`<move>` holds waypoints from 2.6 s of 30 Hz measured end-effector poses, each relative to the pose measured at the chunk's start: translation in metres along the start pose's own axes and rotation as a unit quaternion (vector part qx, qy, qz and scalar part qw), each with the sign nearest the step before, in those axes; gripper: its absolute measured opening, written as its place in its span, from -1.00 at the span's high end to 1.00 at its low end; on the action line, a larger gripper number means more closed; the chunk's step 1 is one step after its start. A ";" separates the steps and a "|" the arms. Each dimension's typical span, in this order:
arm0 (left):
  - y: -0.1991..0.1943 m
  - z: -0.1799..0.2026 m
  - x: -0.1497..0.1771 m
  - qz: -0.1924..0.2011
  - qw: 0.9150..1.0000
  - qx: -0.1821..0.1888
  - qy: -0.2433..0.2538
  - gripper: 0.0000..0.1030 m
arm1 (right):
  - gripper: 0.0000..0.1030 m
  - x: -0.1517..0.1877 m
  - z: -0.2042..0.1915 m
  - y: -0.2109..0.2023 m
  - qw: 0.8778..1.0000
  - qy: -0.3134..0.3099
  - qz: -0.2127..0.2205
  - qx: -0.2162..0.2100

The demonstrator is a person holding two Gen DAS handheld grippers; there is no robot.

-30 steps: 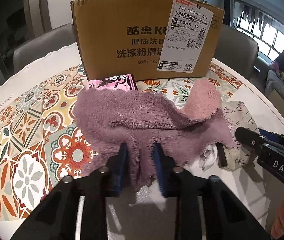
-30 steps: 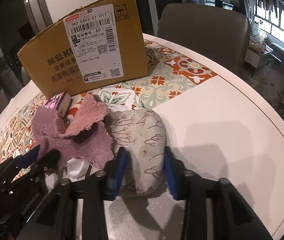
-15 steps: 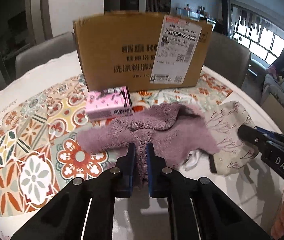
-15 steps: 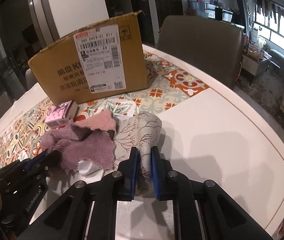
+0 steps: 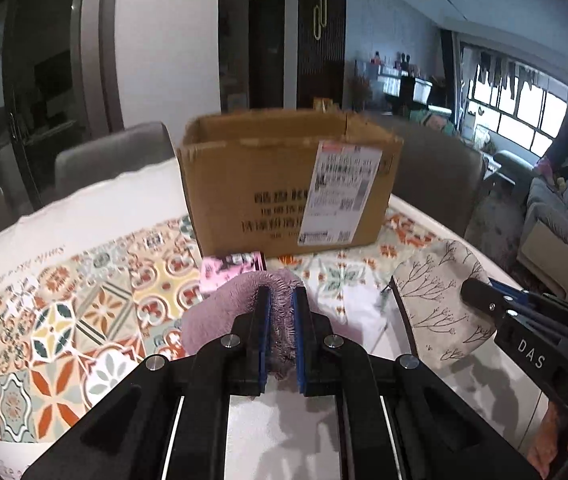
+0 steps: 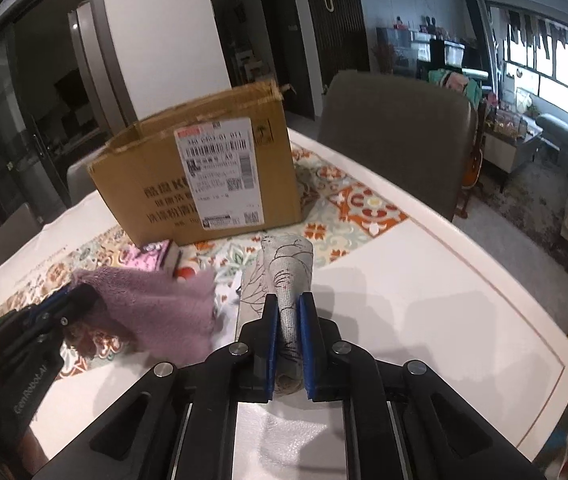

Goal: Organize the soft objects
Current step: 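Lift and carry the towel and floral pouch over the box with both tools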

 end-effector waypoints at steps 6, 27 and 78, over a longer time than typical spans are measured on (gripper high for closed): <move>-0.021 0.001 -0.024 0.038 0.999 -0.005 0.001 0.77 | 0.77 -0.018 -0.004 -0.016 1.000 -0.003 0.030 -0.007; -0.050 -0.005 -0.091 0.115 0.993 -0.005 -0.002 0.77 | 0.77 -0.080 -0.030 -0.045 0.992 -0.023 0.112 -0.049; 0.036 -0.024 -0.197 0.169 0.985 0.007 0.018 0.77 | 0.77 -0.198 -0.068 0.019 0.979 -0.063 0.188 -0.049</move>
Point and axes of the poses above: each gripper's, at about its wrist camera, not at the fingertips, and y roughly the way its jaws point, z to its right, x to its underside, the point moved 8 cm from there along y, roughly the way its jaws point, and after that the axes turned 7 degrees about z, right-handed, at the moved point
